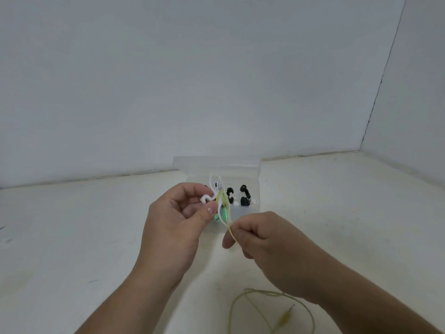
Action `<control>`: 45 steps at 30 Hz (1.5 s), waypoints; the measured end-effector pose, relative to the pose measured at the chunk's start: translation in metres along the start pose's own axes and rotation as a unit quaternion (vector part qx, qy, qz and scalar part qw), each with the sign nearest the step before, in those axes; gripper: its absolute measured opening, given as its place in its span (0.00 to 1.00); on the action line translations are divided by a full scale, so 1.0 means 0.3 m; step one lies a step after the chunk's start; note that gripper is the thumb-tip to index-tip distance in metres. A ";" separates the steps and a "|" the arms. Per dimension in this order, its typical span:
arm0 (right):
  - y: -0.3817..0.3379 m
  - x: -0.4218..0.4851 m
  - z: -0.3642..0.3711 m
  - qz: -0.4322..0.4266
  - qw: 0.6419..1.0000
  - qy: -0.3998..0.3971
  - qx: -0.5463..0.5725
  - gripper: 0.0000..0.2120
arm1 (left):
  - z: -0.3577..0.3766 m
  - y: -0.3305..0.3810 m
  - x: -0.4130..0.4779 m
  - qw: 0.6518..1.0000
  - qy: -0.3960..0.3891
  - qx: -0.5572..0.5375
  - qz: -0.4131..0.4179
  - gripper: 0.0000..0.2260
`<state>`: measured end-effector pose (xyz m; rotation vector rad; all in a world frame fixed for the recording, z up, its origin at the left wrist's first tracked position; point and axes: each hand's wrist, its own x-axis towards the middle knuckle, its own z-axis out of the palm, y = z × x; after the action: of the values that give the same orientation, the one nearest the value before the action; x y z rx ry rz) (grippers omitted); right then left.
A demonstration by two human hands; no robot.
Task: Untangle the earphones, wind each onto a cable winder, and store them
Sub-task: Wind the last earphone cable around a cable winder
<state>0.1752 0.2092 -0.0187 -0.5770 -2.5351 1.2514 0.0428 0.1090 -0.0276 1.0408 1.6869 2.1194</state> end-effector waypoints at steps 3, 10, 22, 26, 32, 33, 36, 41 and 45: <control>-0.014 -0.011 -0.022 -0.013 1.000 -0.014 0.015 0.14 | 0.001 -0.001 0.001 1.000 0.008 0.027 0.002 0.10; -0.021 -0.024 -0.051 -0.029 0.996 0.015 0.087 0.13 | -0.004 -0.004 -0.003 0.990 -0.025 0.135 0.021 0.11; -0.023 -0.043 -0.146 -0.054 0.995 0.035 0.074 0.07 | -0.005 -0.004 -0.020 0.960 -0.145 0.238 0.012 0.11; 0.002 -0.028 -0.166 -0.088 0.985 0.142 -0.039 0.08 | 0.002 -0.006 -0.032 0.951 -0.183 0.250 0.006 0.12; 0.035 -0.001 -0.150 -0.065 0.981 0.180 -0.024 0.10 | 0.003 0.013 -0.025 0.971 -0.230 0.041 -0.053 0.07; 0.037 0.002 -0.143 -0.047 0.987 0.155 -0.016 0.11 | 0.005 0.020 -0.026 0.971 -0.228 -0.010 -0.062 0.07; 0.031 0.010 -0.097 -0.010 0.998 0.040 -0.050 0.19 | 0.008 0.027 -0.025 0.975 -0.187 -0.104 -0.060 0.07; 0.027 0.009 -0.046 0.018 0.997 -0.049 -0.053 0.13 | 0.008 0.017 -0.016 0.996 -0.083 -0.031 -0.025 0.07; 0.020 0.007 -0.041 0.023 0.997 -0.038 -0.070 0.14 | 0.008 0.014 -0.013 0.998 -0.060 -0.005 -0.030 0.06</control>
<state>0.1795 0.2222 -0.0159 -0.6317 -2.7045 1.1380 0.0482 0.1070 -0.0249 1.0786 1.6286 1.9841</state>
